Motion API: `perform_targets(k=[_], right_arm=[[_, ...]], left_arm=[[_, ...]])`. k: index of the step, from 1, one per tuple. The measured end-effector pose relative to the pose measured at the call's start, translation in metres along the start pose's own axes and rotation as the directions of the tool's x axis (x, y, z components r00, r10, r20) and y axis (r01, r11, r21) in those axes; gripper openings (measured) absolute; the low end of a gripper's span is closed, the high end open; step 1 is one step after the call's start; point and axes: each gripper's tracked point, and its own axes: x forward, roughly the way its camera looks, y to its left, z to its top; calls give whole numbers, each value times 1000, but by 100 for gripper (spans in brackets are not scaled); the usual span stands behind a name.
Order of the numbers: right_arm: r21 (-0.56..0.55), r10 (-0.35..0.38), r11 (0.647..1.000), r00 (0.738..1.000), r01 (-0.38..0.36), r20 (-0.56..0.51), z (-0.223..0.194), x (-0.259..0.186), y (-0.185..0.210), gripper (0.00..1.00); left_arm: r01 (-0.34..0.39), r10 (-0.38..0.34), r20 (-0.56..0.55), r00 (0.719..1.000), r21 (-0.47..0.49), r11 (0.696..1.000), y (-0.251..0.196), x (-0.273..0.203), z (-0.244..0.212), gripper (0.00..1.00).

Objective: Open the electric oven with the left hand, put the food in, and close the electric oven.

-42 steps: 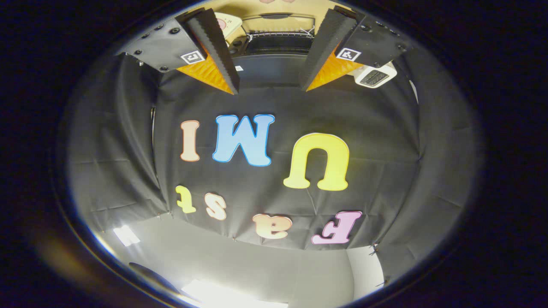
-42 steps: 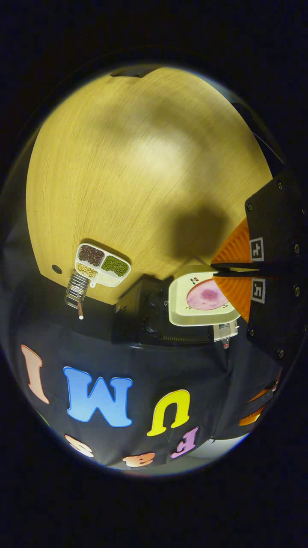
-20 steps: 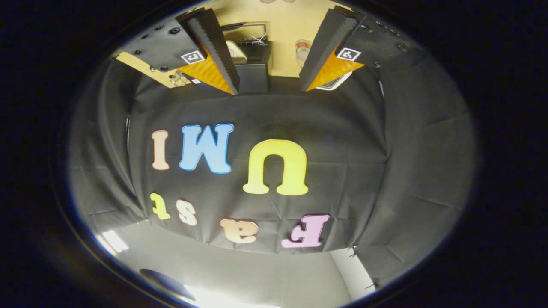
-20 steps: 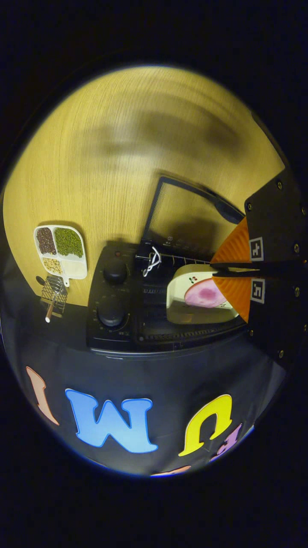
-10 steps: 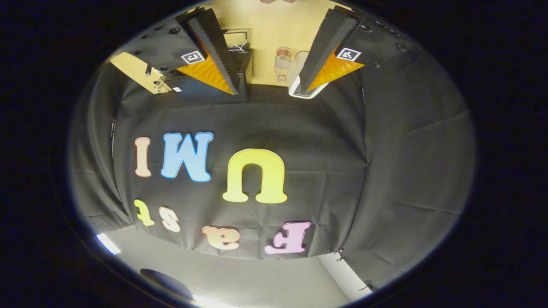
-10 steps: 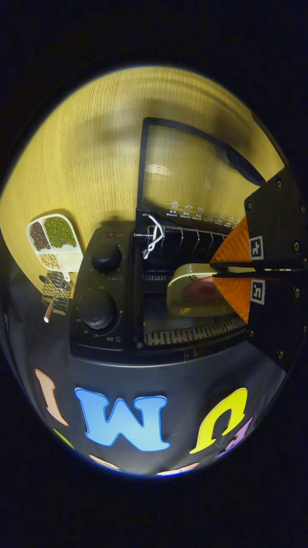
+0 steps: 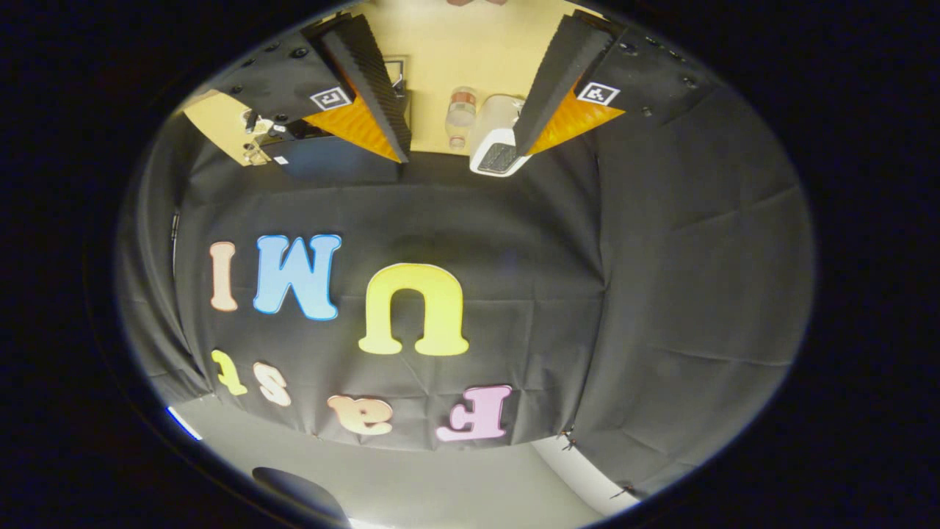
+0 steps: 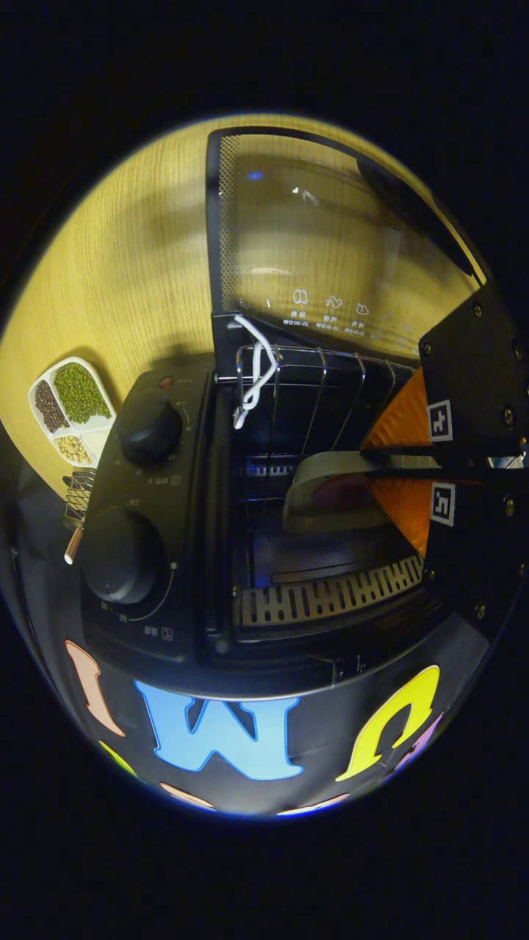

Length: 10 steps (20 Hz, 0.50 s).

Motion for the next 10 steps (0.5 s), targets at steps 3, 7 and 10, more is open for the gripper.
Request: perform_targets(k=[3,7,10], right_arm=[[-1,6,1000,1000,-6,-11,-8,7,4,6],[-5,1,1000,1000,-1,-30,-12,7,9,6],[-54,-24,998,997,20,-74,-17,-5,7,23]], left_arm=[[-16,16,-2,1000,5,1000,3,-2,1,100],[-15,15,-1,1000,9,1000,-7,-4,3,100],[5,-5,8,1000,11,1000,-23,-4,5,100]])
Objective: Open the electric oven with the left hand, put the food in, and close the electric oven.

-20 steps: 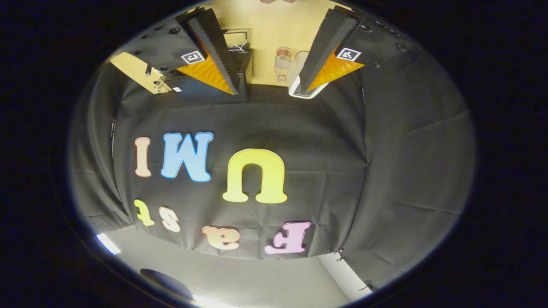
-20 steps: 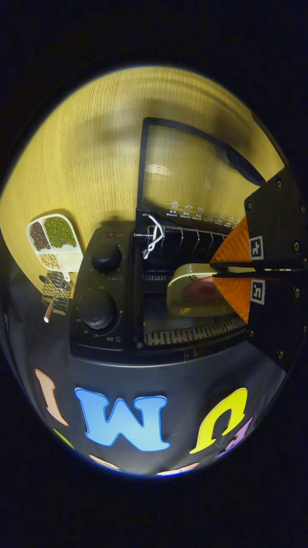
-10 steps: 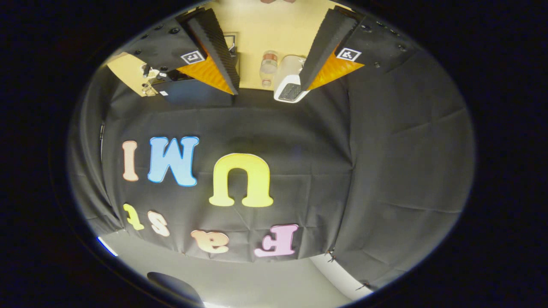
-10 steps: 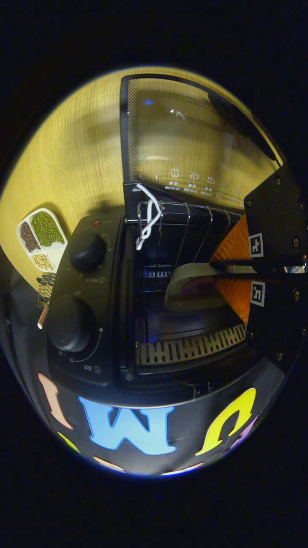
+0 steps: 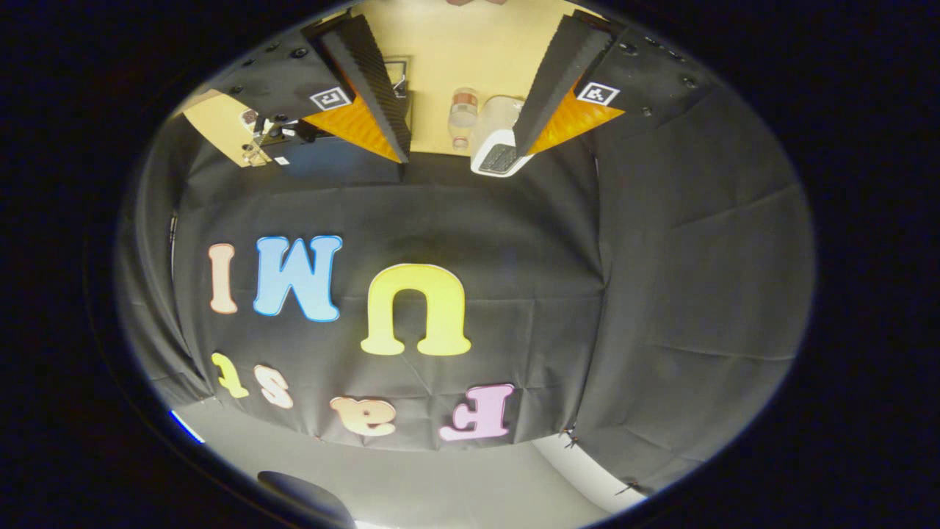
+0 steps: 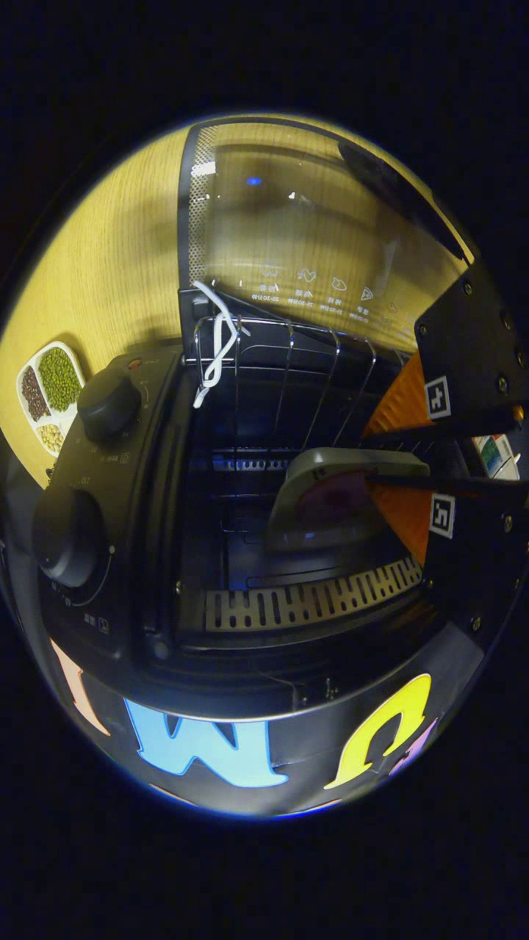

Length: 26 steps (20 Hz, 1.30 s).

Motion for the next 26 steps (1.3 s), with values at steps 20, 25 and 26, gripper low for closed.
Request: perform_targets(k=[20,25,26], right_arm=[[-907,181,394,980,-147,-80,80,-231,74,33],[-987,365,138,931,-84,-28,121,-312,134,33],[-992,399,106,917,-70,-22,127,-327,144,32]], left_arm=[[253,-252,48,967,-17,967,-171,1,10,100],[308,-306,82,948,-6,951,-210,-4,24,100],[316,-315,93,945,3,949,-216,-5,27,99]])
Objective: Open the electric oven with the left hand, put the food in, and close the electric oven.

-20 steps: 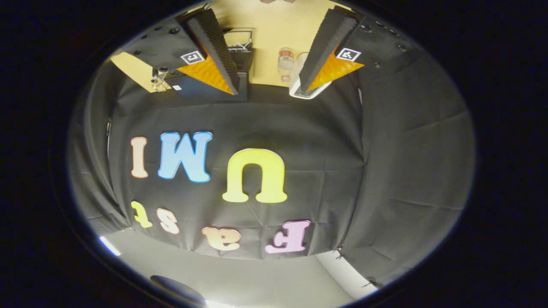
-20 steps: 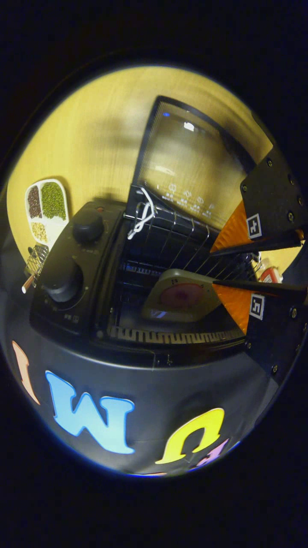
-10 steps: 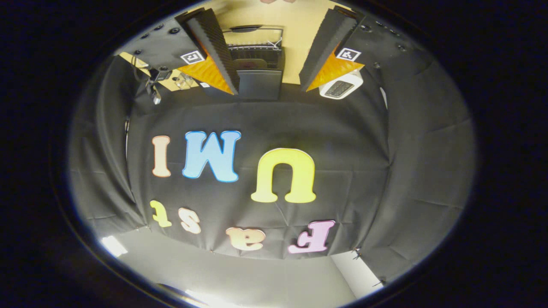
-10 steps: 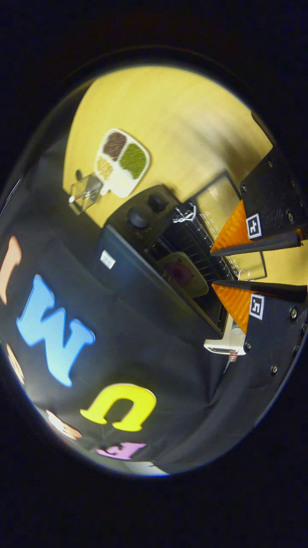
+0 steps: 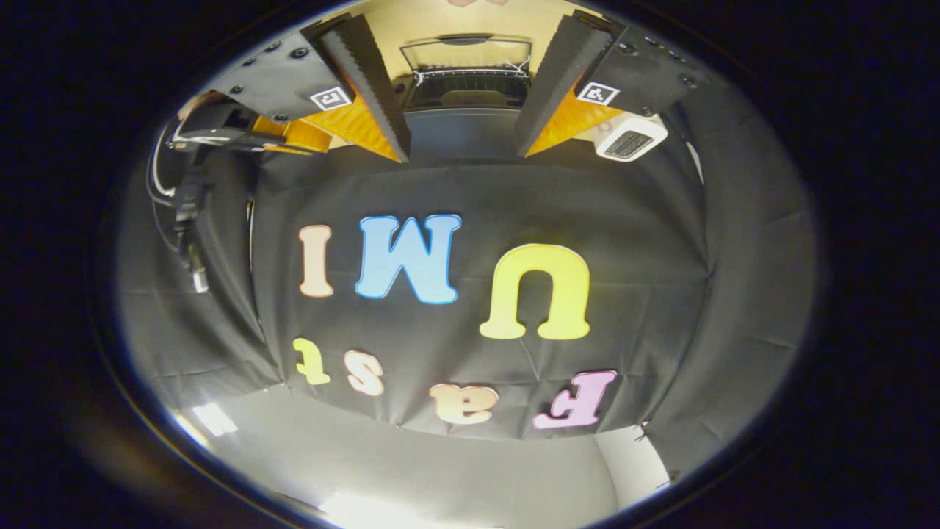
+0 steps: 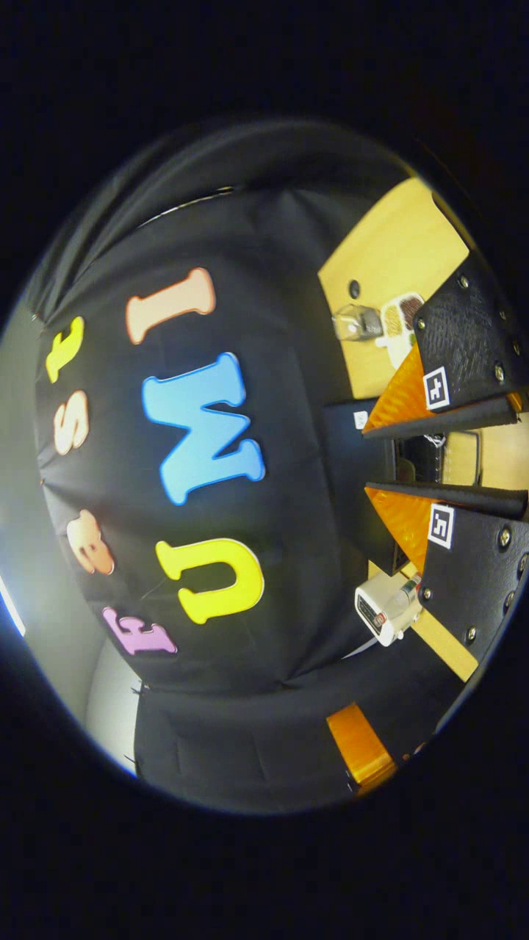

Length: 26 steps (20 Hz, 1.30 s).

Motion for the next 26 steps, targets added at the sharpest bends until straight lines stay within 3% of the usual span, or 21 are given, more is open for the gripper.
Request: perform_targets(k=[7,8,9,11,13,16,19,26], right_arm=[[-79,-19,996,982,35,189,78,-47,-23,32],[-73,-24,997,981,39,191,80,-50,-26,24],[-61,-17,998,982,29,187,81,-53,-28,37],[-45,-29,998,982,38,185,83,-56,-37,63],[-37,-33,998,982,41,187,81,-56,-46,89],[-23,-25,999,983,30,183,79,-54,-54,89],[-27,-58,998,983,64,177,72,-60,-70,89],[-33,-125,991,983,131,136,53,-61,-101,91]], left_arm=[[41,-42,23,999,23,999,-34,9,8,91],[43,-43,13,999,20,999,-37,12,5,91],[45,-45,5,999,18,999,-40,14,1,100],[50,-50,-23,998,11,999,-45,20,-8,91],[55,-55,-80,995,-2,999,-48,28,-25,98],[29,-30,-223,974,-7,1000,-41,44,-73,100],[16,-34,-405,914,-46,999,-38,51,-136,91],[-4,-39,-692,721,-60,998,-34,47,-257,100]])
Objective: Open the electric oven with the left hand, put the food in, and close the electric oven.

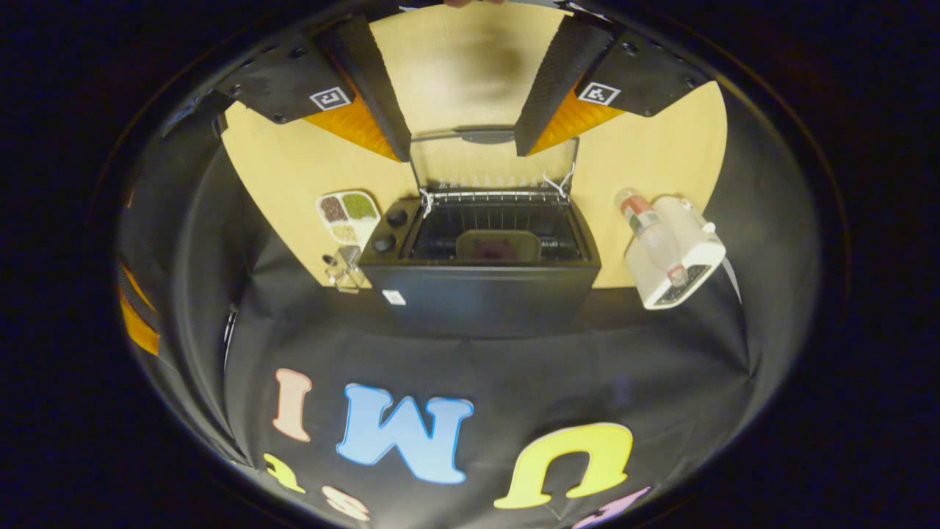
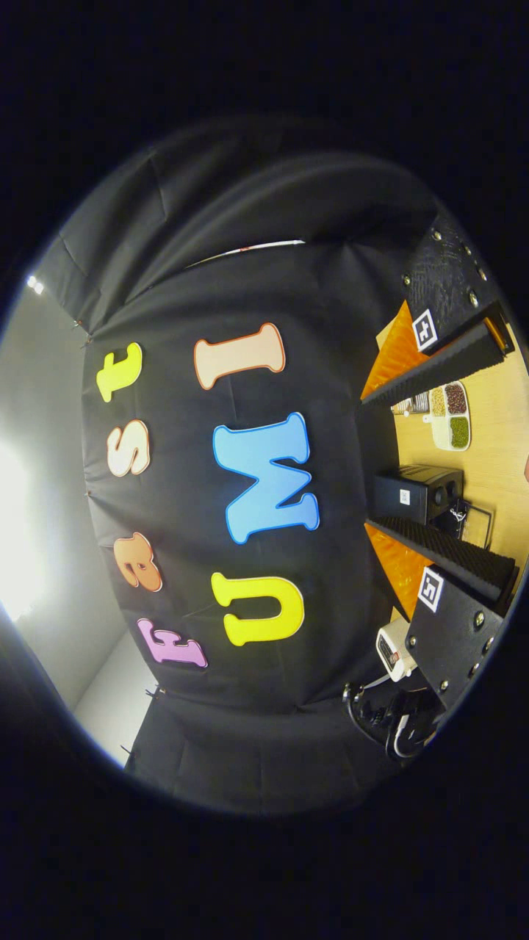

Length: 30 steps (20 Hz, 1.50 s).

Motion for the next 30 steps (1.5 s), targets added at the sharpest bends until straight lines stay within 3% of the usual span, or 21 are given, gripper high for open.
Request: perform_targets(k=[7,8,9,13,21,22,26,27,28,30], right_arm=[[-3,-84,996,996,84,-14,-9,-1,-30,91],[-11,-97,995,995,97,-16,-9,-1,-34,91],[-15,-108,994,994,108,-20,-10,-1,-38,91],[-17,-134,991,990,134,-33,-15,-3,-47,91],[-14,-150,989,987,149,-60,-23,7,-51,92],[-16,-148,989,987,148,-61,-24,8,-50,92],[-19,-137,990,988,136,-65,-23,10,-46,92],[-25,-140,990,988,139,-70,-25,11,-48,92],[-29,-140,990,988,138,-71,-26,11,-48,92],[-29,-141,990,987,139,-74,-27,12,-48,92]], left_arm=[[-27,34,-232,972,33,999,17,58,-61,96],[-26,32,-258,966,29,999,17,65,-69,92],[-27,34,-282,959,31,999,19,73,-76,100],[-54,74,-377,923,63,997,36,103,-103,97],[-56,78,-451,889,63,996,43,142,-124,97],[-64,88,-448,889,70,996,44,145,-124,100],[-72,102,-463,880,83,994,47,155,-131,97],[-68,95,-461,882,74,995,45,155,-128,93],[-73,90,-470,878,54,996,46,157,-132,99],[-77,86,-468,880,37,996,45,156,-128,95]])
